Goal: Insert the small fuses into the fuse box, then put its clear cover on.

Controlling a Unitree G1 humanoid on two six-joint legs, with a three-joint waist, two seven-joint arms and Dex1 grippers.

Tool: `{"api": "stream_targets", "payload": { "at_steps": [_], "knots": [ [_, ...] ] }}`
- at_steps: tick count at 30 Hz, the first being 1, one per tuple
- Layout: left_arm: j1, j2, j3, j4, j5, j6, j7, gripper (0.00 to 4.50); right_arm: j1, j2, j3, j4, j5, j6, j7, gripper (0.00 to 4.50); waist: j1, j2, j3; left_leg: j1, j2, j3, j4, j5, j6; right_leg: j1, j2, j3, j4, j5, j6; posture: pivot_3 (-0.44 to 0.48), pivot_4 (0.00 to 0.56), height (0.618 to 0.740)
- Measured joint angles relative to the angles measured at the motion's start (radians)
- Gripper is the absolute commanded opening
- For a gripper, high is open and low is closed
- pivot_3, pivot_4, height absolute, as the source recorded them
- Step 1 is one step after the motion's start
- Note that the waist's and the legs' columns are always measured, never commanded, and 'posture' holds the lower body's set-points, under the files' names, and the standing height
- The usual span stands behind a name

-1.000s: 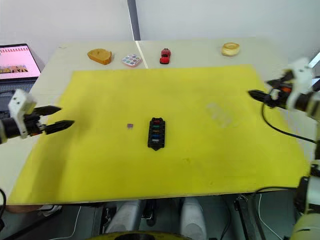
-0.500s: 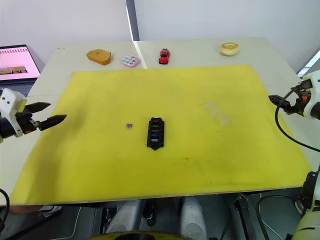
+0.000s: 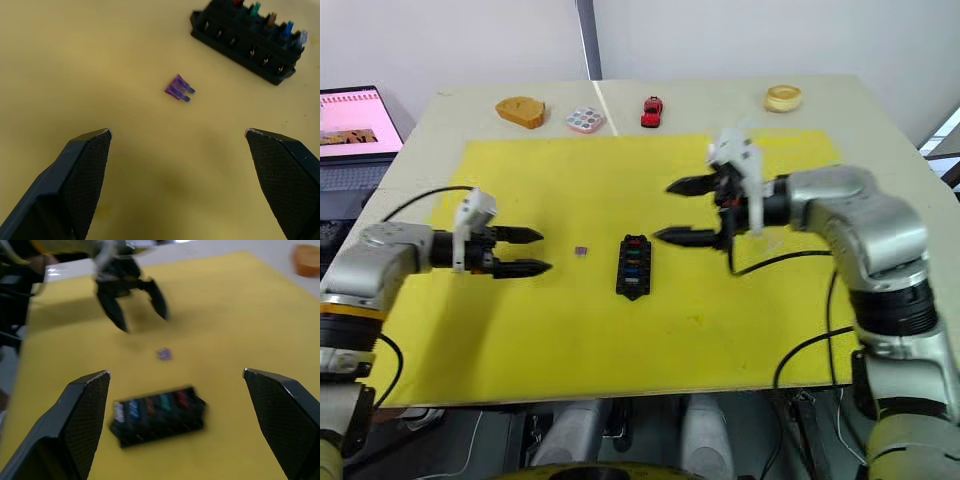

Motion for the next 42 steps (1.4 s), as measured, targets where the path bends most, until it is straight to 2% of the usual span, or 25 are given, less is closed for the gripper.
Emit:
{"api": "stream_targets", "payload": {
  "at_steps": [4, 19, 23, 27, 30, 37, 42],
  "knots": [
    [-0.02, -0.038, -0.028, -0.007, -0.003, 0.041, 0.001, 4.5, 0.04, 0.011, 0.019, -0.081, 0.027, 0.043, -0.044, 4.47, 0.008, -0.001, 0.0, 0.0, 0.0, 0.0, 0.002, -0.001, 0.001, 0.0, 0.0, 0.0, 0.0, 0.0, 0.0, 0.0, 0.15, 0.74],
    [-0.096, -0.121, -0.09, 0.065, 0.007, 0.149, -0.036, 4.5, 0.076, 0.012, 0.023, -0.123, 0.047, 0.074, -0.12, 4.47, 0.009, -0.001, -0.001, 0.003, 0.0, 0.0, 0.002, 0.0, 0.003, 0.003, 0.0, 0.0, -0.001, 0.0, 0.0, 0.0, 0.15, 0.74],
    [-0.131, -0.175, -0.058, 0.119, -0.034, 0.269, -0.029, 4.5, 0.083, 0.011, 0.022, -0.13, 0.053, 0.077, -0.142, 4.47, 0.015, -0.001, -0.001, 0.003, -0.001, -0.001, 0.003, 0.0, 0.003, 0.004, 0.0, -0.001, -0.001, 0.0, 0.0, 0.0, 0.15, 0.74],
    [-0.157, -0.228, -0.039, 0.172, -0.049, 0.317, -0.02, 4.5, 0.096, 0.011, 0.022, -0.131, 0.059, 0.083, -0.157, 4.47, 0.035, -0.001, -0.001, 0.003, -0.001, -0.001, 0.005, -0.001, 0.005, 0.005, 0.0, -0.001, -0.001, 0.0, 0.0, 0.0, 0.15, 0.74],
    [-0.175, -0.261, -0.017, 0.231, -0.058, 0.338, -0.012, 3.67, 0.096, 0.008, 0.023, -0.131, 0.059, 0.082, -0.165, 4.5, 0.039, -0.001, -0.001, 0.003, -0.001, -0.001, 0.009, -0.003, 0.005, 0.006, 0.0, -0.001, 0.0, 0.0, 0.0, 0.0, 0.15, 0.74],
    [-0.173, -0.302, -0.016, 0.291, -0.048, 0.335, 0.006, 0.02, 0.098, 0.004, 0.023, -0.131, 0.055, 0.081, -0.179, 4.5, 0.036, -0.001, -0.001, 0.003, -0.002, -0.001, 0.011, -0.005, 0.008, 0.007, -0.001, 0.0, -0.001, 0.0, 0.0, 0.0, 0.15, 0.74],
    [-0.156, -0.32, 0.007, 0.281, -0.05, 0.334, 0.038, 0.02, 0.108, -0.006, 0.024, -0.13, 0.048, 0.075, -0.183, 4.5, 0.036, 0.0, -0.002, 0.004, -0.002, -0.001, 0.011, -0.005, 0.008, 0.008, -0.001, 0.0, -0.002, 0.0, 0.0, 0.0, 0.15, 0.74]
  ]
}}
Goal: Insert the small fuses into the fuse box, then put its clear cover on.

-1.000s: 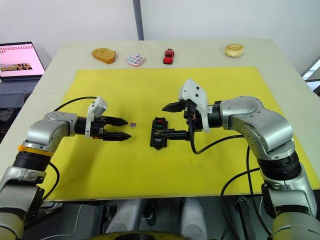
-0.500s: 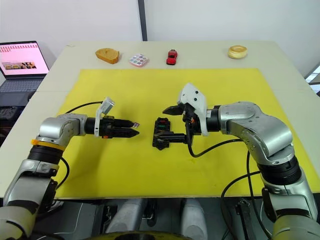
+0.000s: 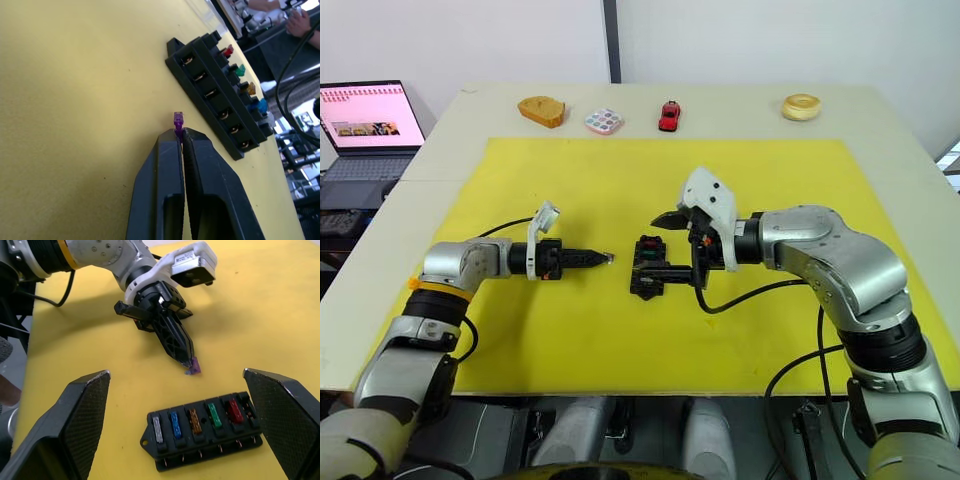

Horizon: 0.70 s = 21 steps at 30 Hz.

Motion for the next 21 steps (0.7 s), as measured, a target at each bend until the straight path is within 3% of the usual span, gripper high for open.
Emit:
{"api": "stream_targets", "payload": {
  "at_steps": [5, 10, 13, 18, 21],
  "knots": [
    [0.039, -0.007, 0.067, -0.043, -0.036, 0.018, 0.042, 0.02, 0.001, -0.002, -0.004, 0.004, 0.006, 0.021, -0.017, 4.5, -0.003, 0.0, 0.0, 0.0, 0.0, 0.0, 0.0, 0.0, 0.0, 0.0, 0.0, 0.0, 0.0, 0.0, 0.0, 0.0, 0.15, 0.74],
    [0.114, 0.004, 0.176, -0.162, -0.132, 0.074, 0.095, 0.02, -0.104, 0.075, -0.099, 0.102, 0.159, 0.24, -0.083, 4.5, -0.024, 0.0, 0.0, -0.004, 0.001, 0.0, -0.001, 0.001, -0.001, -0.005, 0.0, 0.001, 0.001, 0.0, 0.0, 0.0, 0.15, 0.74],
    [0.136, 0.029, 0.261, -0.286, -0.213, 0.114, 0.133, 0.02, -0.205, 0.082, -0.127, 0.163, 0.207, 0.327, -0.101, 4.5, -0.031, 0.0, 0.001, -0.009, 0.001, 0.0, -0.001, 0.001, -0.002, -0.007, 0.0, 0.001, 0.002, 0.0, 0.0, 0.0, 0.15, 0.74],
    [0.095, 0.119, 0.342, -0.56, -0.319, 0.136, 0.187, 0.02, -0.351, 0.103, -0.062, 0.278, 0.186, 0.304, -0.062, 4.5, -0.032, 0.0, 0.001, -0.012, 0.001, 0.0, -0.001, 0.002, -0.004, -0.009, 0.001, 0.0, 0.001, 0.0, 0.0, 0.0, 0.15, 0.74],
    [0.066, 0.145, 0.314, -0.655, -0.322, 0.11, 0.223, 0.0, -0.452, 0.128, -0.035, 0.374, 0.163, 0.3, -0.055, 3.57, -0.029, 0.0, 0.001, -0.012, 0.001, 0.0, 0.0, 0.004, -0.006, -0.009, 0.001, 0.0, 0.001, 0.0, 0.0, 0.0, 0.15, 0.74]
  ]
}}
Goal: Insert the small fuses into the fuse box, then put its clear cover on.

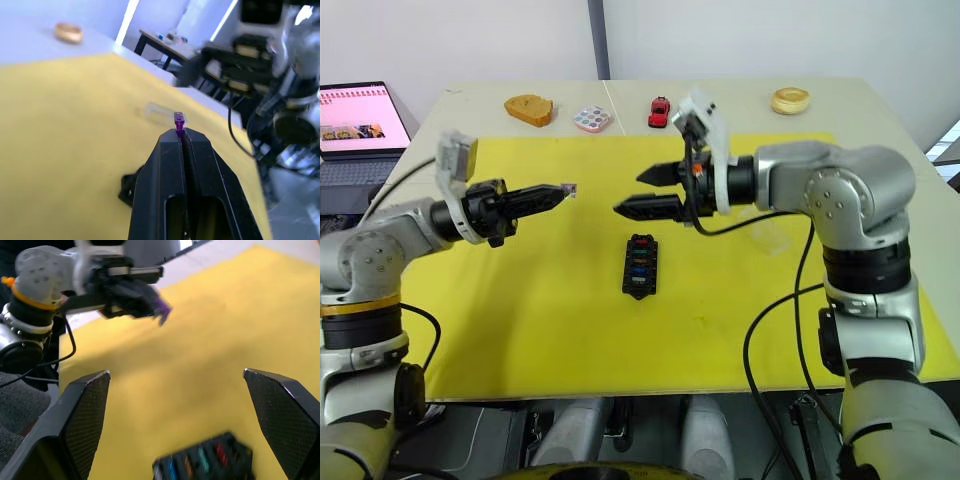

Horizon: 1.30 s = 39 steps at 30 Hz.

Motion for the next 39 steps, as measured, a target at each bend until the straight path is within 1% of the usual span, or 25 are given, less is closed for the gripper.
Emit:
{"api": "stream_targets", "payload": {
  "at_steps": [1, 3, 7, 11, 27, 39],
  "knots": [
    [-0.01, 0.003, -0.011, -0.01, 0.004, -0.005, 0.013, 0.0, -0.016, 0.006, 0.008, 0.014, -0.006, -0.009, 0.014, 3.15, 0.0, 0.0, 0.0, 0.0, 0.0, 0.0, 0.0, 0.0, 0.0, 0.0, 0.0, 0.0, 0.0, 0.0, 0.0, 0.0, 0.15, 0.74],
    [-0.038, 0.01, -0.04, -0.029, 0.013, -0.024, 0.03, 0.0, -0.034, 0.015, 0.029, 0.025, -0.013, -0.034, 0.04, 2.12, -0.001, 0.0, 0.0, 0.0, 0.0, 0.0, 0.0, 0.0, 0.0, 0.0, 0.001, 0.0, 0.0, 0.0, 0.0, 0.0, 0.15, 0.74],
    [-0.056, 0.025, -0.078, -0.071, 0.014, -0.061, 0.031, 0.0, -0.038, 0.022, 0.05, 0.04, -0.032, -0.064, 0.074, 2.12, -0.004, 0.0, 0.0, 0.0, 0.0, 0.0, 0.0, 0.002, -0.003, 0.001, 0.001, 0.0, 0.001, 0.0, 0.0, 0.0, 0.15, 0.74],
    [-0.057, 0.04, -0.112, -0.072, 0.015, -0.087, 0.031, 0.0, -0.039, 0.025, 0.05, 0.042, -0.037, -0.074, 0.101, 2.12, -0.004, 0.0, 0.0, 0.0, 0.0, 0.0, 0.0, 0.002, -0.003, 0.001, 0.002, 0.0, 0.001, 0.0, 0.0, 0.0, 0.15, 0.74],
    [-0.073, 0.038, -0.151, -0.072, 0.007, -0.124, 0.025, 0.0, -0.041, 0.048, 0.042, 0.031, -0.025, -0.046, 0.092, 2.12, -0.003, 0.0, 0.0, 0.0, 0.0, 0.0, 0.0, 0.003, -0.002, 0.001, 0.003, 0.0, 0.001, 0.0, 0.0, 0.0, 0.15, 0.74],
    [-0.074, 0.04, -0.151, -0.063, -0.008, -0.133, 0.024, 0.0, -0.04, 0.05, 0.026, 0.019, -0.005, -0.034, 0.093, 2.12, -0.003, 0.0, 0.0, 0.0, 0.0, 0.0, 0.0, 0.003, -0.002, 0.001, 0.003, 0.0, 0.001, 0.0, 0.0, 0.0, 0.15, 0.74]
  ]
}}
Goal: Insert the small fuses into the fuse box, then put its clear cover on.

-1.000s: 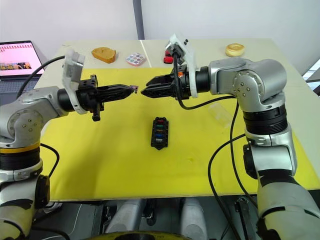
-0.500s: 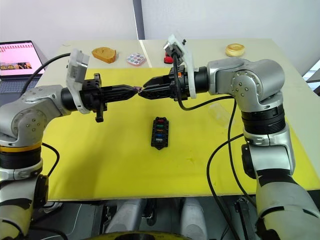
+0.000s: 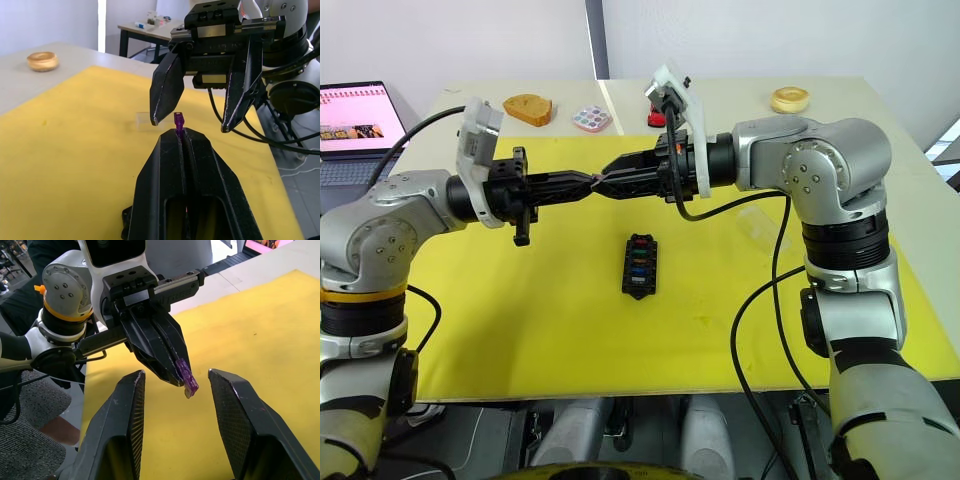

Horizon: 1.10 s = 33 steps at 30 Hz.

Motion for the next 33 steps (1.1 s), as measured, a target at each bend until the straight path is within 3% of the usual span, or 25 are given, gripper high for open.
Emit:
{"api": "stream_targets", "payload": {
  "at_steps": [3, 5, 6, 13, 16, 20, 28, 33],
  "knots": [
    [0.0, 0.002, 0.0, 0.0, -0.002, -0.001, -0.002, 0.0, 0.001, 0.0, 0.0, 0.0, -0.001, -0.002, 0.002, 1.31, 0.0, 0.0, 0.0, 0.0, 0.0, 0.0, 0.0, 0.0, 0.0, 0.0, 0.0, 0.0, 0.0, 0.0, 0.0, 0.0, 0.15, 0.74],
    [0.0, 0.003, 0.0, 0.0, -0.004, -0.002, -0.005, 0.0, 0.002, -0.001, 0.0, 0.001, -0.003, -0.003, 0.0, 0.3, 0.0, 0.0, 0.0, 0.0, 0.0, 0.0, 0.0, 0.0, 0.0, 0.0, 0.0, 0.0, 0.0, 0.0, 0.0, 0.0, 0.15, 0.74],
    [0.001, 0.005, 0.0, 0.0, -0.005, -0.002, -0.006, 0.0, 0.003, -0.003, -0.002, 0.001, -0.004, -0.005, -0.001, 0.04, 0.0, 0.0, 0.0, 0.0, 0.0, 0.0, 0.0, 0.0, 0.0, 0.0, 0.0, 0.0, 0.0, 0.0, 0.0, 0.0, 0.15, 0.74],
    [0.007, 0.008, -0.001, 0.001, -0.004, -0.017, -0.015, 0.0, 0.003, -0.003, -0.001, 0.001, -0.004, -0.006, 0.007, 0.04, 0.0, 0.0, 0.0, 0.0, 0.0, 0.0, 0.0, 0.0, 0.0, 0.0, 0.0, 0.0, 0.0, 0.0, 0.0, 0.0, 0.15, 0.74],
    [0.007, 0.018, -0.001, 0.003, -0.002, -0.018, -0.017, 0.89, 0.006, -0.003, 0.002, 0.001, -0.008, -0.016, 0.014, 0.0, 0.0, 0.0, 0.0, 0.0, 0.0, 0.0, 0.0, 0.0, 0.0, 0.0, 0.0, 0.0, 0.0, 0.0, 0.0, 0.0, 0.15, 0.74],
    [0.006, 0.054, -0.002, 0.038, 0.038, -0.049, -0.025, 2.85, 0.035, -0.026, 0.034, 0.006, -0.078, -0.143, 0.059, 0.0, 0.0, 0.0, 0.0, 0.0, 0.0, 0.0, 0.0, 0.0, 0.0, 0.0, 0.001, -0.001, 0.0, 0.0, 0.0, 0.0, 0.15, 0.74],
    [0.042, 0.155, -0.126, 0.112, 0.235, -0.22, -0.105, 2.85, 0.11, -0.11, 0.187, 0.209, -0.36, -0.576, 0.287, 0.0, 0.0, 0.0, 0.0, 0.0, 0.0, 0.001, 0.0, 0.001, 0.0, 0.0, 0.002, -0.001, 0.0, 0.0, 0.0, 0.0, 0.15, 0.74],
    [0.062, 0.148, -0.192, 0.134, 0.324, -0.281, -0.112, 2.85, 0.123, -0.116, 0.223, 0.29, -0.467, -0.705, 0.348, 0.0, -0.001, 0.0, 0.001, 0.0, 0.0, 0.001, 0.0, 0.001, 0.0, 0.0, 0.002, -0.001, 0.0, 0.0, 0.0, 0.0, 0.15, 0.74]
  ]
}}
